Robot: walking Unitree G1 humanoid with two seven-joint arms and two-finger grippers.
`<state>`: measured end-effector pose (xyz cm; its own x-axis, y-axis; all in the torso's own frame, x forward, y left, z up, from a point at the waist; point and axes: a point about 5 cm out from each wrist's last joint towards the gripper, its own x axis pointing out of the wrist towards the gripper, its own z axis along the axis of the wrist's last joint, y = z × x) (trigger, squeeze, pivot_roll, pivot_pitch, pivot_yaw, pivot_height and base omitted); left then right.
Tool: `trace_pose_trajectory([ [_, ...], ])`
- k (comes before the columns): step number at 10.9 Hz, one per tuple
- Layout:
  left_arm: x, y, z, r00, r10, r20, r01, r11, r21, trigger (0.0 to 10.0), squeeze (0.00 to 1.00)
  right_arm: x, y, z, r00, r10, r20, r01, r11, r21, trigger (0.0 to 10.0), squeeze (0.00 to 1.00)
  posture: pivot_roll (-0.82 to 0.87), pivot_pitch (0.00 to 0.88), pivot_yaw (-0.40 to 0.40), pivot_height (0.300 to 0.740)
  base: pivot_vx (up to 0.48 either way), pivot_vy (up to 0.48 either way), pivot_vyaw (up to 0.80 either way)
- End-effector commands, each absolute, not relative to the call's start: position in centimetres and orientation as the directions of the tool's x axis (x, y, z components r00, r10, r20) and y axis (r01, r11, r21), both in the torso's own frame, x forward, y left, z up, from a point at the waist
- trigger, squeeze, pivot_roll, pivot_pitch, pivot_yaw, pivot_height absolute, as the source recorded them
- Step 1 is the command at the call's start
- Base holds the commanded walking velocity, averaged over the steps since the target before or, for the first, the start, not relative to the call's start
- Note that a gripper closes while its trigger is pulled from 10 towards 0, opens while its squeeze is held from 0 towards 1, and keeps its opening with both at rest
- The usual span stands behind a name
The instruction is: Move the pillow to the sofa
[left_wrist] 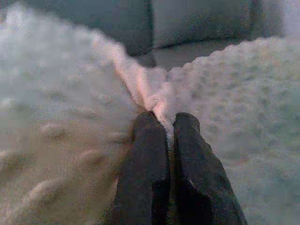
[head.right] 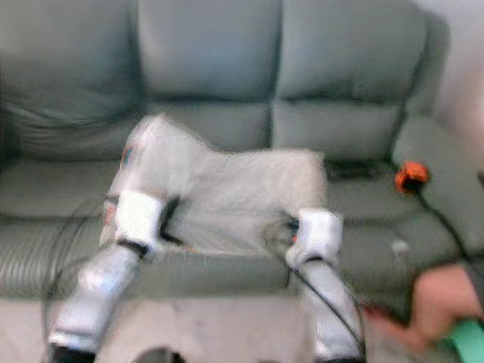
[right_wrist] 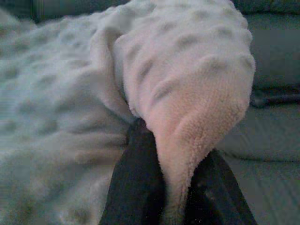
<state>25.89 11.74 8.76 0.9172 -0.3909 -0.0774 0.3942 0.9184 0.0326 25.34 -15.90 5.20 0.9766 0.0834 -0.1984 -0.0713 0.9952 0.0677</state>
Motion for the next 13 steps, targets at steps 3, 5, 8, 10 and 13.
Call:
trace_pose_trajectory([
  [3, 26.1, 10.1, 9.6, 0.897, -0.440, -0.032, 0.441, 0.897, 0.028, 10.0, 0.00, 25.4, -17.0, 5.5, 0.981, 0.056, -0.188, -0.048, 0.998, 0.049, 10.0, 0.00, -0.09, 0.000, -0.037, 0.740, 0.351, 0.324, 0.00],
  [5, 26.0, 10.1, 9.7, 0.898, -0.439, -0.028, 0.440, 0.898, 0.023, 10.0, 0.00, 25.3, -16.9, 5.3, 0.978, 0.061, -0.198, -0.052, 0.997, 0.049, 10.0, 0.00, -0.09, 0.000, -0.044, 0.740, 0.322, 0.354, 0.00],
  [8, 26.0, 10.4, 9.5, 0.910, -0.413, -0.040, 0.415, 0.909, 0.039, 10.0, 0.00, 24.8, -16.6, 4.8, 0.973, 0.074, -0.220, -0.064, 0.997, 0.052, 10.0, 0.00, -0.08, 0.000, -0.049, 0.740, 0.000, 0.000, 0.00],
  [10, 25.9, 10.4, 9.5, 0.906, -0.420, -0.044, 0.422, 0.905, 0.049, 10.0, 0.00, 24.8, -16.5, 4.8, 0.972, 0.076, -0.222, -0.066, 0.996, 0.053, 10.0, 0.00, -0.08, 0.000, -0.044, 0.740, 0.000, 0.000, 0.00],
  [13, 25.7, 12.3, 9.0, 0.921, -0.380, -0.088, 0.388, 0.917, 0.095, 10.0, 0.00, 24.7, -16.3, 5.3, 0.975, 0.057, -0.217, -0.040, 0.996, 0.080, 10.0, 0.00, -0.08, 0.064, -0.023, 0.740, 0.000, 0.000, 0.00],
])
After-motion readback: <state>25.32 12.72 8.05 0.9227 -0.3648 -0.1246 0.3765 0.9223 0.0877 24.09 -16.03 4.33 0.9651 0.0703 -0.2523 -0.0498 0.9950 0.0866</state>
